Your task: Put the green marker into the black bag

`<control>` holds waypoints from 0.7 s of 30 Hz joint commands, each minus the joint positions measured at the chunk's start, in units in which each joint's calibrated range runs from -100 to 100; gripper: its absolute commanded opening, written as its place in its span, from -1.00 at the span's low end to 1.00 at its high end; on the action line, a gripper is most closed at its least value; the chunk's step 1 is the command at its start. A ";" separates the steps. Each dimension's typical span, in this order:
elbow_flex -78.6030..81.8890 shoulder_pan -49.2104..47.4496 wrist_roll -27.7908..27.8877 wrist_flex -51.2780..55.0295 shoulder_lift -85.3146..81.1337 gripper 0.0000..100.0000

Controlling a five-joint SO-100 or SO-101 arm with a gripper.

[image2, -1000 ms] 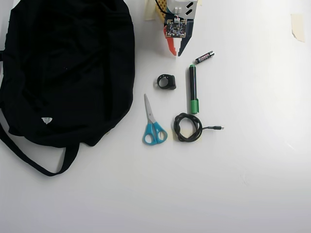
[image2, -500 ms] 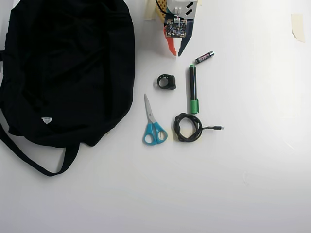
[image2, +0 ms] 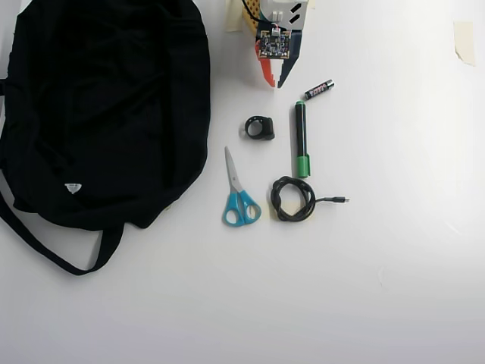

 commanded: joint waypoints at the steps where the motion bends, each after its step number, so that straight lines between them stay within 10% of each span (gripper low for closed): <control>1: 1.88 0.06 0.03 0.52 -0.83 -0.95; 21: -0.55 -0.54 -0.49 -2.84 -0.50 -0.95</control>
